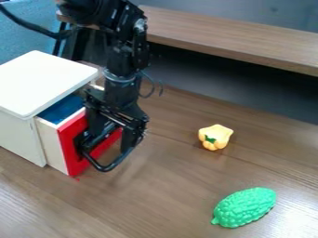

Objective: Close the drawer

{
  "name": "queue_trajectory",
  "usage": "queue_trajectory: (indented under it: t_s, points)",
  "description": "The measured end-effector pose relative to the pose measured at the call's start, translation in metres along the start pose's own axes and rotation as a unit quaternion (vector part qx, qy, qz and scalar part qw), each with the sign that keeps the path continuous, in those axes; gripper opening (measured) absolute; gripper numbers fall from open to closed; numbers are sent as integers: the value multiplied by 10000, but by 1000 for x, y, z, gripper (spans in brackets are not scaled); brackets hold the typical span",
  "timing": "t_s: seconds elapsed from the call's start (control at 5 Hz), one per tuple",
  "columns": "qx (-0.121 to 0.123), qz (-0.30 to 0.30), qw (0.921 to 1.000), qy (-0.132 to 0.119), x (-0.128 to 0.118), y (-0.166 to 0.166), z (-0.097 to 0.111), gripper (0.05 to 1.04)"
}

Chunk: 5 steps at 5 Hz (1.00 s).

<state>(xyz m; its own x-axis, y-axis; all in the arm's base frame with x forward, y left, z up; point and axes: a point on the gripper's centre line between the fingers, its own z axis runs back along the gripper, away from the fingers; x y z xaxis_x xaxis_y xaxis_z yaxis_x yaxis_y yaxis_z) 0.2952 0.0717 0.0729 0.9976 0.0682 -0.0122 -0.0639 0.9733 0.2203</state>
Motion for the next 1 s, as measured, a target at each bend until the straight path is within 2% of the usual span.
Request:
queue_trajectory:
  t_s: [0.4, 1.0]
  points:
    - [28, 319, 9994, 127, -7, 31, -6, 999]
    - [75, 301, 9994, 127, -7, 34, -6, 999]
